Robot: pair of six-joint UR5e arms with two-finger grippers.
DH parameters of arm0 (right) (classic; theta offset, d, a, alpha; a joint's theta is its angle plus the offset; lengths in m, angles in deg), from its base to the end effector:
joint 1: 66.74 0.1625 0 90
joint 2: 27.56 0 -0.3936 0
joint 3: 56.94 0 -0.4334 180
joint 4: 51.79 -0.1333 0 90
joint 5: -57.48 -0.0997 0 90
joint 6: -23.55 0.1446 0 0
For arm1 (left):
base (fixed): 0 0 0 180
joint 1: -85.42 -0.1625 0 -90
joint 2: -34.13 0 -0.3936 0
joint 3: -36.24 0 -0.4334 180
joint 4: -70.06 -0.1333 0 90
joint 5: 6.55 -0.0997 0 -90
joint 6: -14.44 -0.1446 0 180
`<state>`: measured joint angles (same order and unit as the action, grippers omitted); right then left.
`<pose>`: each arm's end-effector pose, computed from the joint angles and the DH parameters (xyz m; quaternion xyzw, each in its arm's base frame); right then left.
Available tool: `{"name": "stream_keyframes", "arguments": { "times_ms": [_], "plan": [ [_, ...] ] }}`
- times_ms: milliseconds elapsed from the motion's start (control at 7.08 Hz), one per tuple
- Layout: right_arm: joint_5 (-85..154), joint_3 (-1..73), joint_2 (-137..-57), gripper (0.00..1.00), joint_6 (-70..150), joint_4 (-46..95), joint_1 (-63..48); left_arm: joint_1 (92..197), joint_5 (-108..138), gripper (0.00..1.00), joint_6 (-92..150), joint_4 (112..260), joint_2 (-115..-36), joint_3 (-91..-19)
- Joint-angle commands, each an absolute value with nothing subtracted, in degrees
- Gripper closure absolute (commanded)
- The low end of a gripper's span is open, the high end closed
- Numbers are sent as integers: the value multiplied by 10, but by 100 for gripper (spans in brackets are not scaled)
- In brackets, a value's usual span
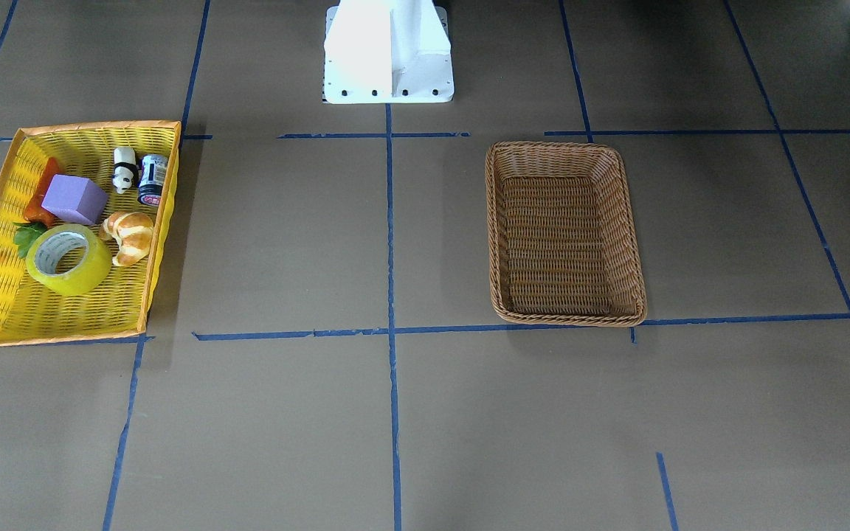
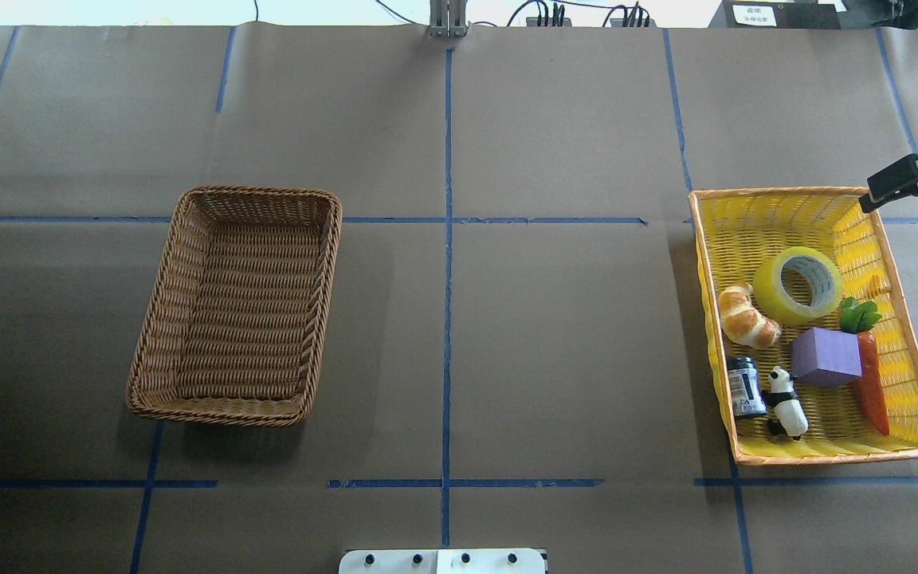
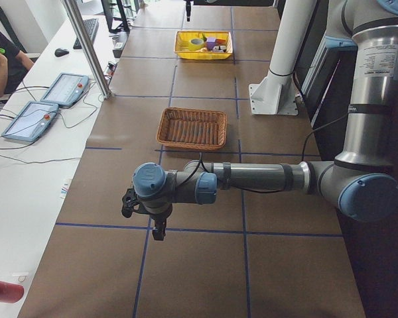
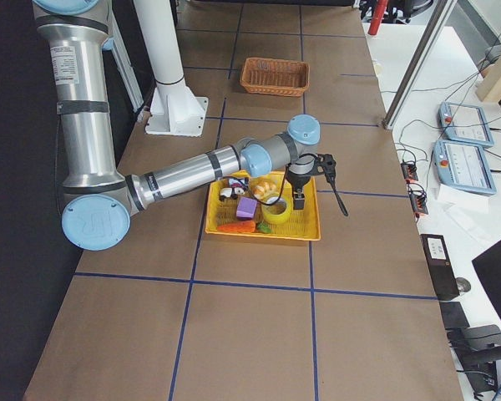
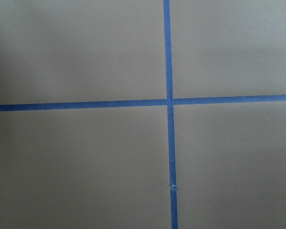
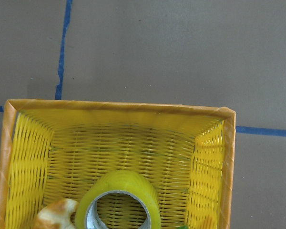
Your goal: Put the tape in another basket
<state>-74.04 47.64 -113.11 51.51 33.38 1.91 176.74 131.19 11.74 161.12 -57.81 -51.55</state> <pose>-0.1745 -0.5494 0.4723 0.0310 -0.3958 -0.0204 0.9176 -0.0389 -0.5470 0.6538 0.0205 0.4042 0.0138 0.9143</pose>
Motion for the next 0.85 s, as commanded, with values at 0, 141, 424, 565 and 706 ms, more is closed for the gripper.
{"name": "stream_keyframes", "arguments": {
  "times_ms": [0, 141, 424, 565, 706],
  "plan": [
    [-734, 438, -1132, 0, 546, 303, -12, 1767, 1313, 0, 118, 1611, -578, -516],
    [-734, 416, -1131, 0, 556, 276, -19, 1767, 1313, 0, 117, 1611, -577, -516],
    [-702, 367, -1126, 0, 595, 215, -54, 1767, 1313, 0, 117, 1611, -576, -516],
    [-698, 346, -1125, 0, 598, 196, -65, 1767, 1313, 0, 117, 1611, -576, -516],
    [-700, 348, -1125, 0, 612, 192, -65, 1767, 1313, 0, 117, 1612, -576, -517]
  ]
}}
